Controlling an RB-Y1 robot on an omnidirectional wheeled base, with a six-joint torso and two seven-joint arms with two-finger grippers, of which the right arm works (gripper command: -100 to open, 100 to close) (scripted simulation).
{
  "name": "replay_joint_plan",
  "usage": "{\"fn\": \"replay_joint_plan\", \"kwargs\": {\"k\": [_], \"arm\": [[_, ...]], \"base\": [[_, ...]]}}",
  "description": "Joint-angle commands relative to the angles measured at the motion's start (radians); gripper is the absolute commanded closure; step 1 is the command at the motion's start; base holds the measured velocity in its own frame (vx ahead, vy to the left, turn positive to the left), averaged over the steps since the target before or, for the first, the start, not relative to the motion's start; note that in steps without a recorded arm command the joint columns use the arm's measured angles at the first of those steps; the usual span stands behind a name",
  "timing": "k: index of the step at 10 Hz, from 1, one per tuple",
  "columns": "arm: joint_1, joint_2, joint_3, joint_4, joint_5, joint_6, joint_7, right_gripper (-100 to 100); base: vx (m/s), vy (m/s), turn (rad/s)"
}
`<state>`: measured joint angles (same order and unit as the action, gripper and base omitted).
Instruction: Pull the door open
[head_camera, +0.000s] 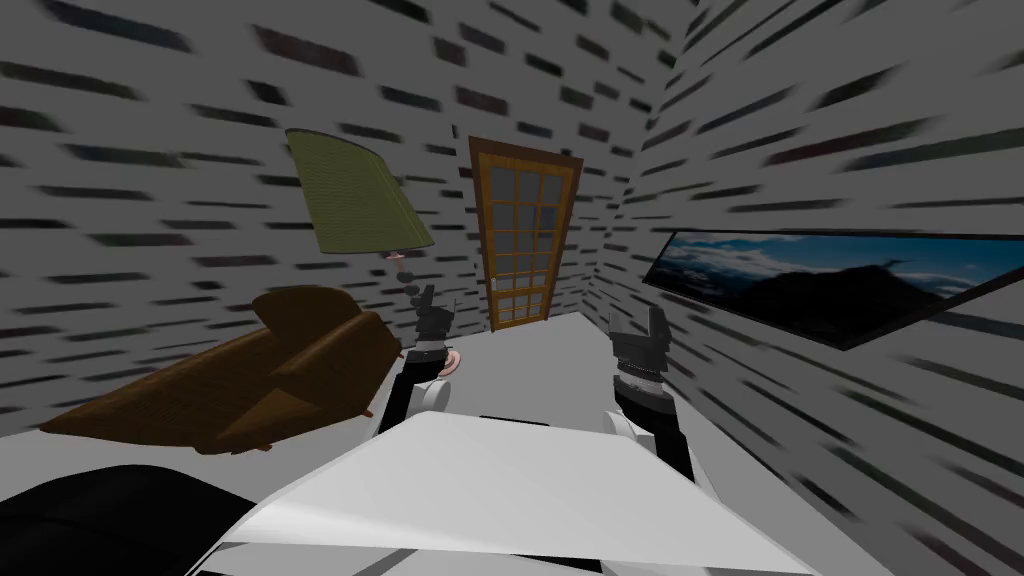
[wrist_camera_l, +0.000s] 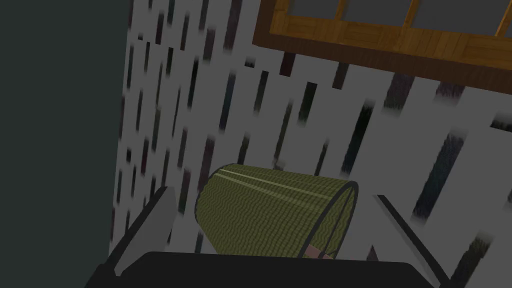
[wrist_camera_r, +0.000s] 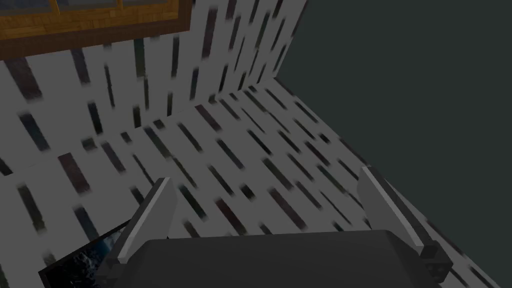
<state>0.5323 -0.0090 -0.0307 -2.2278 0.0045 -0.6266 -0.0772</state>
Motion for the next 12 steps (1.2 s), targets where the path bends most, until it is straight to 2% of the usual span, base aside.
{"fn": "replay_joint_plan", "kwargs": {"k": [1,6,7,12], "arm": [[-0.01,-0.007,-0.002,0.028,-0.013,-0.005,-0.022,-100],[-0.043,-0.026,-0.011,0.124,-0.057,-0.021,-0.099,-100],[-0.055,-0.032,-0.014,0.16,-0.074,-0.027,-0.127,-100],[-0.092,-0.048,-0.023,0.269,-0.124,-0.045,-0.213,-100]], "base": [[0.057,0.009,0.135],[0.109,0.024,0.152],[0.109,0.029,0.221],[0.101,0.012,0.162]]}}
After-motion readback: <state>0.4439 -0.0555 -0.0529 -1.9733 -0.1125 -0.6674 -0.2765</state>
